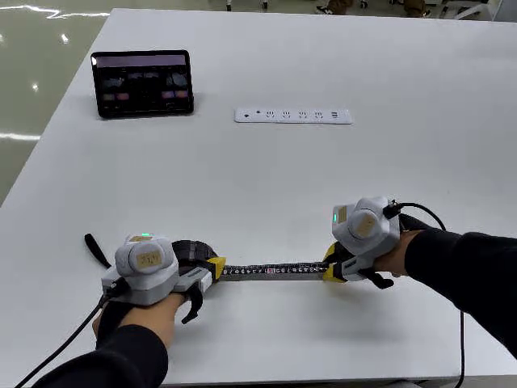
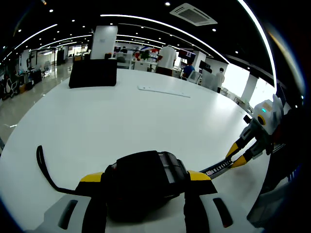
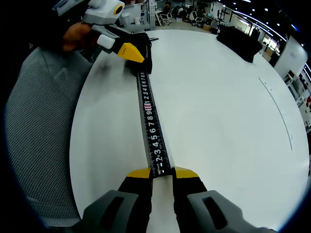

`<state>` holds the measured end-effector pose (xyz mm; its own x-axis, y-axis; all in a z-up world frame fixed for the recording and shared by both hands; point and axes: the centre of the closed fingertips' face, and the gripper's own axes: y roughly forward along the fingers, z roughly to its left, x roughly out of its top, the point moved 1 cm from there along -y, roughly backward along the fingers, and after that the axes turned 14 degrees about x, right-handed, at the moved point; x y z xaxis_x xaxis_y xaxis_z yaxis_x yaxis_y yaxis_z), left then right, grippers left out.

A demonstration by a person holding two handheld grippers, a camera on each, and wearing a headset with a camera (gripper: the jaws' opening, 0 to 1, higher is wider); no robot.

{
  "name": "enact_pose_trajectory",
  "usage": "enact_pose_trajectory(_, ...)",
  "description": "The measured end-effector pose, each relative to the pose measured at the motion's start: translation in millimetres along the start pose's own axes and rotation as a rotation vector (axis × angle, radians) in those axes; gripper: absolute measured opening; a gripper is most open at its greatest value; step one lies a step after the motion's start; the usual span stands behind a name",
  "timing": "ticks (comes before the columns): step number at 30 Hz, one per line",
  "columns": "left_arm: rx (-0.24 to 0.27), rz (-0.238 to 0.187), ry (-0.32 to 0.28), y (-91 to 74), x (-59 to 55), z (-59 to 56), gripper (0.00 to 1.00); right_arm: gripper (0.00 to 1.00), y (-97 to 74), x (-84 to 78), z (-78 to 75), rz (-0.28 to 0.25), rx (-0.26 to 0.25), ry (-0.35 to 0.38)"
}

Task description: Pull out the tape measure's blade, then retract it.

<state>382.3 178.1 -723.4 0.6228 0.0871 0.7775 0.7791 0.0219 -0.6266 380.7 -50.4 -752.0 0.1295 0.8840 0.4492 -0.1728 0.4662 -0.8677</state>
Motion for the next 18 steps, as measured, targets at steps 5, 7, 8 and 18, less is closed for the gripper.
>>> enact_pose_trajectory(5,0.000,0.000,-0.001,0.1,0.2,-0.2,0.60,0.11,0.9,2.4,-0.1,-0.004,0.000,-0.002)
enact_pose_trajectory(7,-0.001,0.000,-0.001,0.2,0.3,-0.1,0.60,0.11,1.5,3.5,-0.1,-0.005,0.000,-0.003)
enact_pose_trajectory(8,-0.001,0.000,-0.001,0.3,0.3,-0.1,0.60,0.11,1.7,3.9,-0.1,-0.006,0.000,-0.002)
enact_pose_trajectory(18,-0.003,0.000,-0.003,0.8,-0.1,0.1,0.60,0.11,4.1,8.6,0.8,-0.010,0.021,-0.063)
